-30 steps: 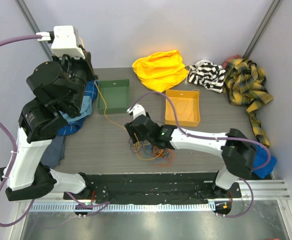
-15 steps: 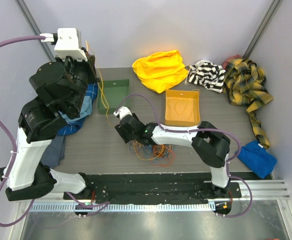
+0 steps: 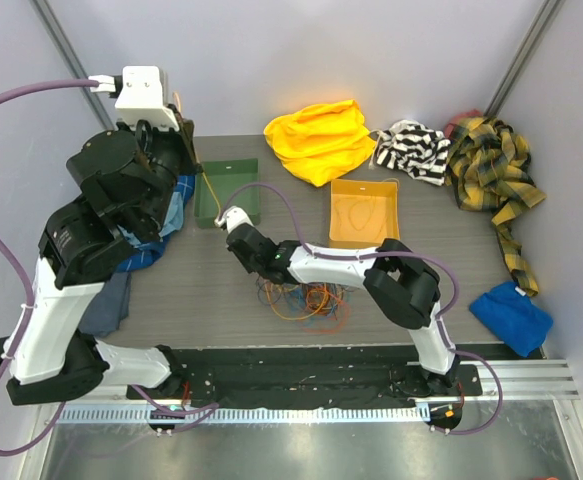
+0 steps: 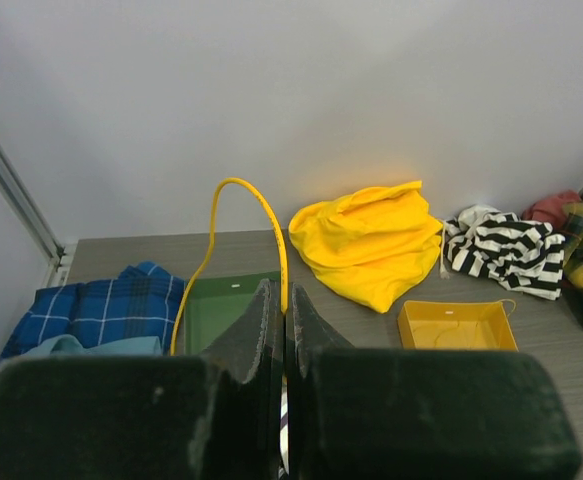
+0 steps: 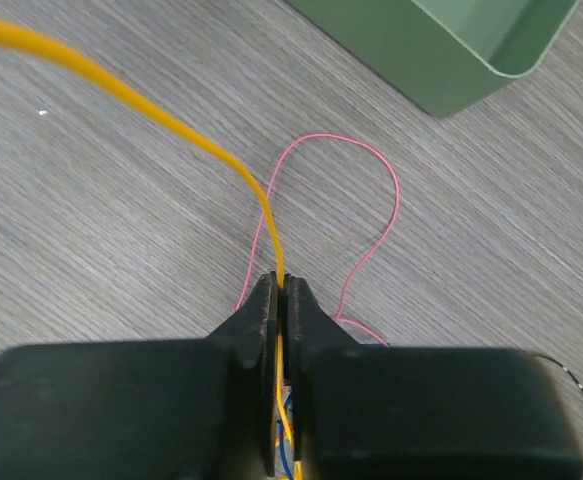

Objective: Untangle the cables

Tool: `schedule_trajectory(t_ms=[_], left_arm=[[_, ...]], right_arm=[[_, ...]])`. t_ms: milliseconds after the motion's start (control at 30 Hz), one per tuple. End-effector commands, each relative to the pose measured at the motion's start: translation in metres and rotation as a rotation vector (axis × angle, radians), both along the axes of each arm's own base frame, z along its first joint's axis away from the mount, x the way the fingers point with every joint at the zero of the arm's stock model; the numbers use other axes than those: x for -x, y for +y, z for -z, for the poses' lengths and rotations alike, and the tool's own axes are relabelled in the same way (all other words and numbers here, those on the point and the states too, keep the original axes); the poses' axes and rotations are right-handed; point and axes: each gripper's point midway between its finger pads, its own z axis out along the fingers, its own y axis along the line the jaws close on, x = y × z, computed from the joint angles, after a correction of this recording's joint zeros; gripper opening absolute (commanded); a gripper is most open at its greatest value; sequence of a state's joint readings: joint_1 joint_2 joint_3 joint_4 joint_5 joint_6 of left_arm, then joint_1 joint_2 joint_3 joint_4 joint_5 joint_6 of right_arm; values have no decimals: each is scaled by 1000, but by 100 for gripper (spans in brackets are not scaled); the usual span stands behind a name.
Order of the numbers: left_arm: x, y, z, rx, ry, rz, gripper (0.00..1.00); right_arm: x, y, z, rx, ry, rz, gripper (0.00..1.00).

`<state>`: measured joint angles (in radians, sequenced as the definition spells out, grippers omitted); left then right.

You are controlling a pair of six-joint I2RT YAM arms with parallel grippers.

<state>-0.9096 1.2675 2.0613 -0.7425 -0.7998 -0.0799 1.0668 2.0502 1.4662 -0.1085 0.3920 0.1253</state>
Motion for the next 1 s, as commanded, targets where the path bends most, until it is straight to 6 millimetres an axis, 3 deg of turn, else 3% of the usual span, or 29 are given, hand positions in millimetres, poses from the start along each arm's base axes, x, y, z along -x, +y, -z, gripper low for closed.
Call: schedule_trajectory(t_ms=[0, 33, 67, 133, 167, 200, 233, 333, 400, 500, 700, 767, 833, 933, 967], left_arm=[[7, 7, -4, 41, -12, 11, 0], [7, 5, -1, 37, -7, 14, 0], [8, 7, -1, 38, -6, 11, 0], [8, 8, 1, 43, -7, 8, 0], [7, 6, 6, 37, 0, 8, 0], [7, 5, 8, 42, 2, 13, 0], [6, 2, 10, 44, 4, 16, 0], [1, -9, 23, 37, 28, 36, 0], [-4, -21, 36, 25, 52, 58, 0], [-14, -42, 52, 14, 86, 92, 0], [-37, -101, 71, 20, 137, 203, 0], [-45, -123, 75, 33, 146, 247, 0], [-48, -147, 67, 77, 124, 324, 0], [-62, -190, 85, 91, 172, 403, 0], [-64, -200, 80, 123, 172, 425, 0]], right_arm=[[-17, -2, -60, -95, -116, 63, 1], [-18, -6, -71, -97, -139, 76, 1], [-18, -13, -105, -145, -180, 91, 1], [-21, -27, -144, -179, -240, 134, 1], [-18, -37, -185, -229, -286, 142, 1], [-16, -45, -198, -224, -298, 149, 1], [-17, -50, -228, -258, -326, 165, 1], [-9, -67, -277, -284, -351, 169, 1], [-4, -81, -292, -294, -349, 192, 1], [1, -99, -304, -311, -350, 229, 1], [-1, -139, -289, -277, -323, 311, 1], [-6, -158, -292, -299, -316, 359, 1], [-18, -180, -283, -317, -286, 421, 1], [-26, -208, -268, -312, -256, 486, 1], [-30, -222, -266, -311, -254, 524, 1]])
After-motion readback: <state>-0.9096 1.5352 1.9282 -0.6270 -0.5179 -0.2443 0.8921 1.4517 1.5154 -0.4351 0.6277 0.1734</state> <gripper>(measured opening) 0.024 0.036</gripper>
